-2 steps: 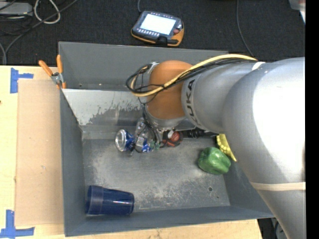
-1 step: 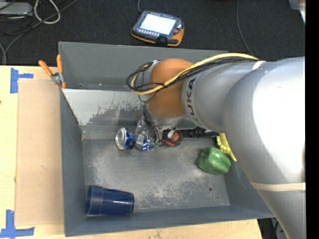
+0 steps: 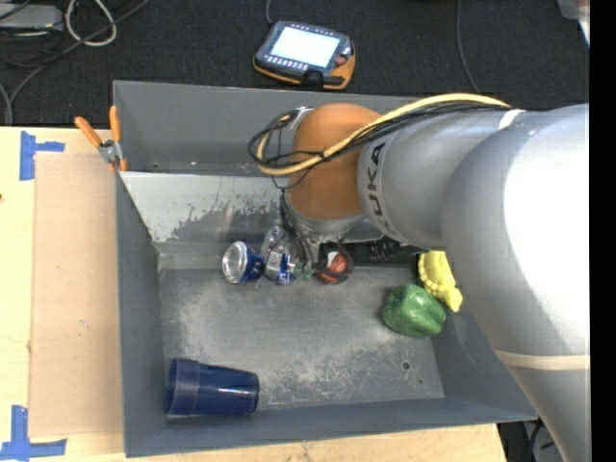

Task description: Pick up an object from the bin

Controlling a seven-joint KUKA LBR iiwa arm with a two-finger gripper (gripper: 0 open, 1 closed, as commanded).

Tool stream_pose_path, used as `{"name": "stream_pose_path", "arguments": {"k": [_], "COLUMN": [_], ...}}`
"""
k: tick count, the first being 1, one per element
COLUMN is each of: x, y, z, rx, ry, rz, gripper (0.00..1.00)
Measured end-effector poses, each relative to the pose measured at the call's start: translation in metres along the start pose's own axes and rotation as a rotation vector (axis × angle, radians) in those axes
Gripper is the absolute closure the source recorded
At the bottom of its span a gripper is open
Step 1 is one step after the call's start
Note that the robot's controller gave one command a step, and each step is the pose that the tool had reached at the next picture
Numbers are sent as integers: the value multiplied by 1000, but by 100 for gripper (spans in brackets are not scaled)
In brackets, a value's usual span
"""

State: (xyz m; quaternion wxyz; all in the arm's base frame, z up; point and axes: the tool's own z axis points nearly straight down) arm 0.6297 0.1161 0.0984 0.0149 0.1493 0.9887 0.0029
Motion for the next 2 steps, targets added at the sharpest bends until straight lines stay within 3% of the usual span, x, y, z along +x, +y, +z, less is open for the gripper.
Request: {"name": "stream_pose_path", "arguments": {"k": [2], "x": [-1], "y": [0], "z": [-17], "rx": [-1], "ry": [0], "rz": [13], "gripper": [100]}}
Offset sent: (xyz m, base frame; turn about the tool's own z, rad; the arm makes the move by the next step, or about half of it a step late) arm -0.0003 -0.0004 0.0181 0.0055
